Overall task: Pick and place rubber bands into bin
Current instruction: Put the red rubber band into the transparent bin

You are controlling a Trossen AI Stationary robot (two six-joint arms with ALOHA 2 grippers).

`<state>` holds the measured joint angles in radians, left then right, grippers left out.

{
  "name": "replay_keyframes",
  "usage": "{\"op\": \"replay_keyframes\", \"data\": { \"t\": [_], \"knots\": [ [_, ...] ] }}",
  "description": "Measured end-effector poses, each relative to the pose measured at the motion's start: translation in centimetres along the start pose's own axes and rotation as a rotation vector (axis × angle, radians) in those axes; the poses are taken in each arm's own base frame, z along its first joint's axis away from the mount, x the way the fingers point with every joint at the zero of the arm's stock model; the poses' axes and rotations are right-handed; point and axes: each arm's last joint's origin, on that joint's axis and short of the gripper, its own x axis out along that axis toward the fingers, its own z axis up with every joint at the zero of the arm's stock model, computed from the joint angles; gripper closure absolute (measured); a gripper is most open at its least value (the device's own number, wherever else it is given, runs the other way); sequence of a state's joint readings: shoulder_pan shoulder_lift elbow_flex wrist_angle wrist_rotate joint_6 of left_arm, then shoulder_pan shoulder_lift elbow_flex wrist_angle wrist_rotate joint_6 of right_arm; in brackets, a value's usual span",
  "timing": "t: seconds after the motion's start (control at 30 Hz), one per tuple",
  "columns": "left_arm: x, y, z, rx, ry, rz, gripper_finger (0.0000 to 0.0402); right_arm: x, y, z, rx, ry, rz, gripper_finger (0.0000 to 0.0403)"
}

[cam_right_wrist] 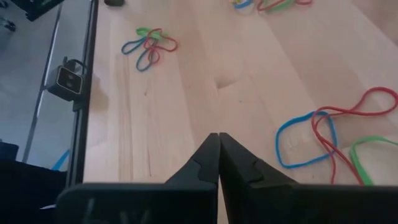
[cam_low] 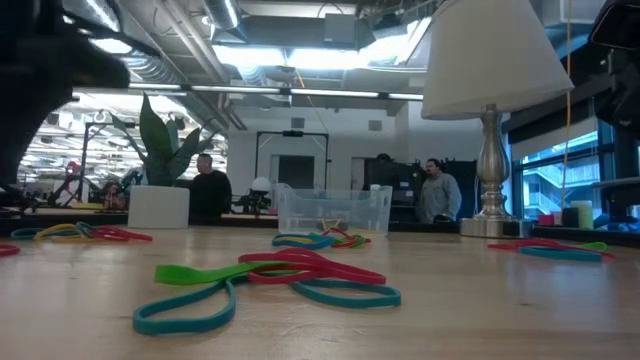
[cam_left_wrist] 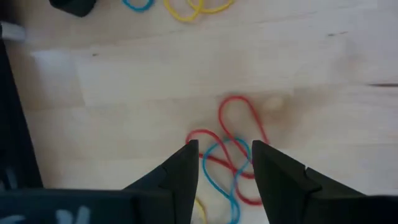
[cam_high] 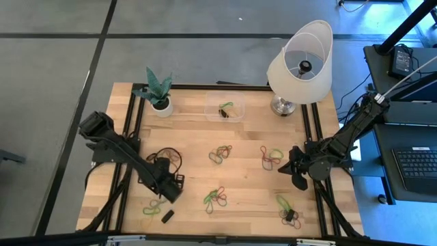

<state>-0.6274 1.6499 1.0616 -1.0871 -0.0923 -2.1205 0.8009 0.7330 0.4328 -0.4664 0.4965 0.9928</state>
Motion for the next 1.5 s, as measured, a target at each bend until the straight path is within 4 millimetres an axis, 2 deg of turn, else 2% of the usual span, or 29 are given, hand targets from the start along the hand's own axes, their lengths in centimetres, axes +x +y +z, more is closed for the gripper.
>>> {"op": "replay_keyframes", "data": {
  "t": [0.33, 0.63, 0.77, 0.93, 1.07, 1.17, 1.37, 1.5],
  "knots": [
    [2.4, -1.1, 1.0, 0.039, -0.031, 0.073, 0.0261, 0.0, 0.1, 0.1, 0.026, -0.008, 0.010, 0.0396],
    [4.5, -2.7, 1.6, 0.154, 0.062, 0.116, 0.0270, 0.0, 0.1, 0.1, 0.025, -0.008, 0.009, 0.0396],
    [5.1, -3.2, 1.7, 0.182, 0.116, 0.136, 0.0302, 0.0, 0.1, 0.1, 0.030, -0.008, 0.010, 0.0396],
    [5.2, -3.2, 1.8, 0.204, 0.138, 0.152, 0.0386, 0.0, 0.2, 0.1, 0.033, -0.011, 0.015, 0.0396],
    [3.8, -3.2, 1.7, 0.190, 0.138, 0.146, 0.0399, 0.0, 0.2, 0.1, 0.035, -0.012, 0.016, 0.0396],
    [1.4, -2.9, 1.3, 0.184, 0.124, 0.141, 0.0400, 0.0, 0.2, 0.1, 0.035, -0.013, 0.018, 0.0396],
    [-4.3, -1.8, 0.2, 0.140, -0.027, 0.047, 0.0401, 0.0, 0.2, 0.2, 0.036, -0.015, 0.021, 0.0396],
    [-6.1, -0.9, -0.3, 0.171, -0.096, -0.002, 0.0399, 0.0, 0.2, 0.2, 0.032, -0.015, 0.021, 0.0396]
  ]
}}
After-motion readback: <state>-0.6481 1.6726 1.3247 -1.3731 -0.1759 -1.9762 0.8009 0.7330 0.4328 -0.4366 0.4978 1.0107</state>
